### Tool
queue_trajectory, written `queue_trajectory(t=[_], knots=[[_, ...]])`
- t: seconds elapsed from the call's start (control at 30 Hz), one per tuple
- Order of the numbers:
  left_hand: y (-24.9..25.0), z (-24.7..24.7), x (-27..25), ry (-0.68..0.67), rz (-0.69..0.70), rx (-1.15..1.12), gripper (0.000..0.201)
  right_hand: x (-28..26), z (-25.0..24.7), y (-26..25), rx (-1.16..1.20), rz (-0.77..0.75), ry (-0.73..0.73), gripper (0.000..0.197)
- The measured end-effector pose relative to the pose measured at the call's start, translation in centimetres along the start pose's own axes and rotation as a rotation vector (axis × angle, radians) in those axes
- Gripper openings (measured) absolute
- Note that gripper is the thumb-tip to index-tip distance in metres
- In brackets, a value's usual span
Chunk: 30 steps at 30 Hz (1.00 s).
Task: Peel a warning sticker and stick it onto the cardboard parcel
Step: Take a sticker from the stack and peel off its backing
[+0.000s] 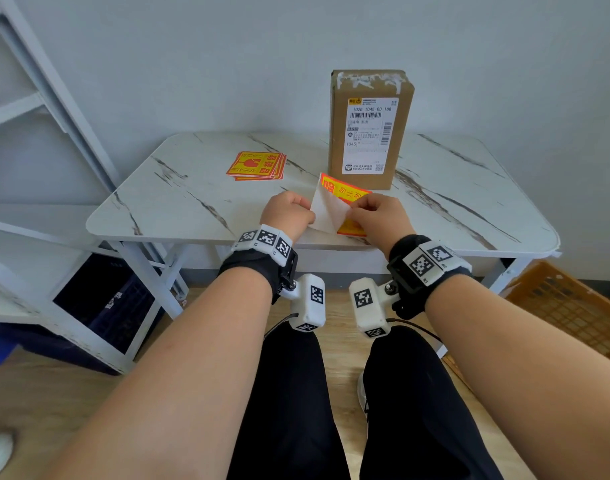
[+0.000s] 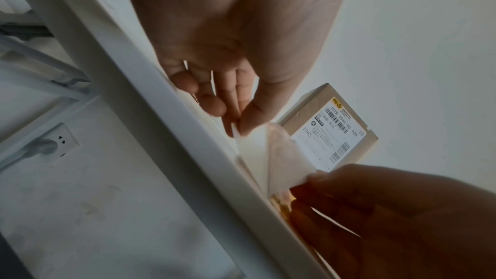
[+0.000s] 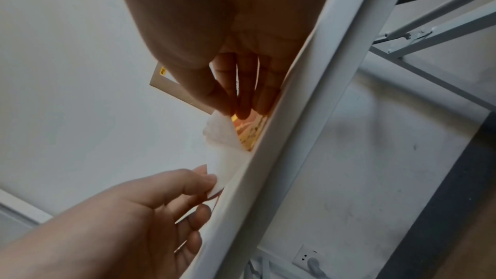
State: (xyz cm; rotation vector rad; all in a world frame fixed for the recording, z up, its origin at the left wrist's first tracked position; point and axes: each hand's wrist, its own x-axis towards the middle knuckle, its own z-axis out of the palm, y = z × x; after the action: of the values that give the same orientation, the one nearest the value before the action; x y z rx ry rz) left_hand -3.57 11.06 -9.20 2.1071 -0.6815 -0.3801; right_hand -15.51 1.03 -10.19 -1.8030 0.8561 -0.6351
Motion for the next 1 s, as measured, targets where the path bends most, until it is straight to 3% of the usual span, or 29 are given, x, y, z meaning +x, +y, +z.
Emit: queue_trajectory(t=[0.13, 0.37, 0.57, 0.7, 1.0], knots=[[-0.5, -1.1, 0.7, 0.13, 0.001, 0.034, 0.016, -0.3, 0.2, -0.3, 0.051, 0.036, 0.103, 0.017], [-2.2, -4.2, 1.3, 0.286, -0.126, 0.016, 0.022, -0.7, 0.3, -1.6, 0.089, 0.033, 0.223, 0.011], [-4.4, -5.9, 2.4, 0.322, -0.217, 0.107, 0.03, -0.9, 1.0, -2.7, 0.149, 0.01, 0.275, 0.016], [-5.1, -6.3, 2.8, 0.315, -0.269, 0.111, 0.029, -0.8, 1.3, -3.4, 0.164, 0.019, 0.322, 0.009], [-3.3, -5.2, 3.0, 0.255, -0.082, 0.24, 0.031, -0.4, 2.6, -4.3, 0.104, -0.036, 0.241, 0.014]])
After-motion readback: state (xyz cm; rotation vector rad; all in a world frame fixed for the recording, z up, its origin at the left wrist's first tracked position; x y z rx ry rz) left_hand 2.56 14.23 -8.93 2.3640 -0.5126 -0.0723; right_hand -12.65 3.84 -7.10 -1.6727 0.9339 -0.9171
